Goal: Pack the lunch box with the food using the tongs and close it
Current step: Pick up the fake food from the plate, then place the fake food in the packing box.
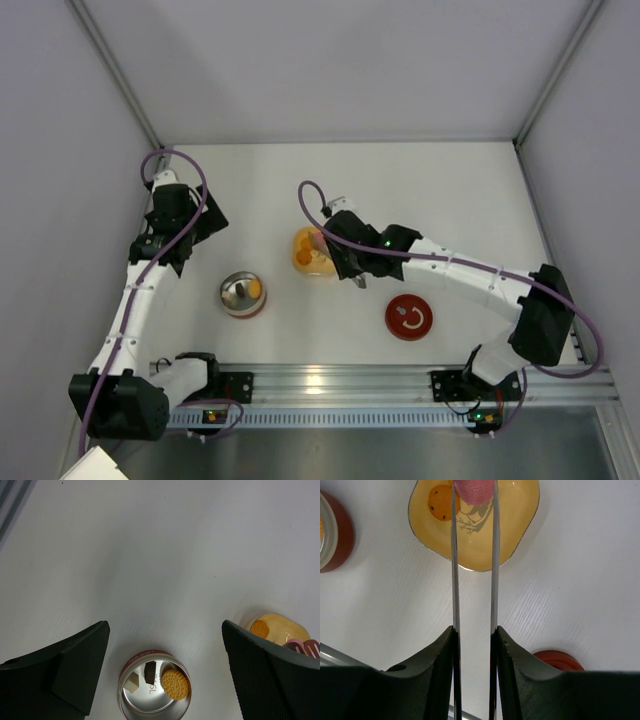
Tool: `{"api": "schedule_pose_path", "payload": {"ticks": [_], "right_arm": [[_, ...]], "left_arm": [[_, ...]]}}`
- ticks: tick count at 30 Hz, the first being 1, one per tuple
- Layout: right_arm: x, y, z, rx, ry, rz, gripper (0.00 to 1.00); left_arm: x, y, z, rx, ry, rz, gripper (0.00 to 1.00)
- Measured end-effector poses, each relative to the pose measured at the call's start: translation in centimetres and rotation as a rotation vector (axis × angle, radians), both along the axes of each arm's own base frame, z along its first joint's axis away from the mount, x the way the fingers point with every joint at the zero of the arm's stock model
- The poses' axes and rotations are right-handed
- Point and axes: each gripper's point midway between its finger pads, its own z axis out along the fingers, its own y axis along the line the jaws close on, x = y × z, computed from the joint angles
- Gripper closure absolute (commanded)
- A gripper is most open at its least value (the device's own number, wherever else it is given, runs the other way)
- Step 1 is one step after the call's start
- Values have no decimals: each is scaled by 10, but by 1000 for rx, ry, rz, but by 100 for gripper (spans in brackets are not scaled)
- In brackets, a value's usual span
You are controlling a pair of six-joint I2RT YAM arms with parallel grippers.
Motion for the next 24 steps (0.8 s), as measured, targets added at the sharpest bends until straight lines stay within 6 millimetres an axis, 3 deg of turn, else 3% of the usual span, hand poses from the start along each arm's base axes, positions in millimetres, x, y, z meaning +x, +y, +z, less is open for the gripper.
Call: {"api": "schedule_pose_path", "payload": {"ticks": [7,14,21,24], "right_arm": [[-5,16,29,68,-30,41,70],[-49,67,58,158,-26,212,70],[-91,110,49,163,22,353,69],[-103,116,41,149,46,386,69]], "left_arm": [[0,0,0,0,0,0,1],[0,0,0,0,0,0,1],[0,0,0,0,1,0,1],[0,0,0,0,1,0,1]]}}
